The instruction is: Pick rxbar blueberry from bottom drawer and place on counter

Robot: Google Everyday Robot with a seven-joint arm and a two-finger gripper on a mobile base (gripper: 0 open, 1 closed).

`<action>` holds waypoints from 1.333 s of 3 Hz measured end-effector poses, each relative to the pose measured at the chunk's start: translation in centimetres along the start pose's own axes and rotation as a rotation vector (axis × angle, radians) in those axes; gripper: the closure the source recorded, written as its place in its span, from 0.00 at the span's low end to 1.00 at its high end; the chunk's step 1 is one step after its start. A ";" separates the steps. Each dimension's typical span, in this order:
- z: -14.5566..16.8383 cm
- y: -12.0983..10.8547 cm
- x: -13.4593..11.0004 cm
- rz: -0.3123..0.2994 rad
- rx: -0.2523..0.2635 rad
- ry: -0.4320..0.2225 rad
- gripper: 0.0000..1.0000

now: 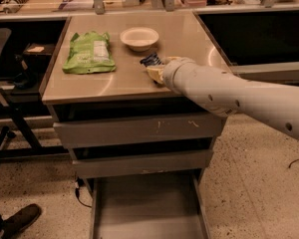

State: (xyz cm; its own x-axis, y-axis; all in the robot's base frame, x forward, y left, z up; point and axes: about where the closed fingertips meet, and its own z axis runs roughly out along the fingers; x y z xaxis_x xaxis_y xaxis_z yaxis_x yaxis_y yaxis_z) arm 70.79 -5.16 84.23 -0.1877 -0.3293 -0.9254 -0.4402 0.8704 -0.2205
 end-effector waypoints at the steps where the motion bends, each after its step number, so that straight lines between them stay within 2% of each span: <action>1: 0.0 0.0 0.0 0.000 0.000 0.000 0.36; 2: 0.0 0.0 0.0 0.000 0.000 0.000 0.11; 3: 0.0 0.0 0.0 0.000 0.000 0.000 0.00; 4: 0.0 0.0 0.0 0.000 0.000 0.000 0.00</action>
Offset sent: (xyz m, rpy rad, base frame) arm 0.0000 0.0000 0.0000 0.0000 0.0000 0.0000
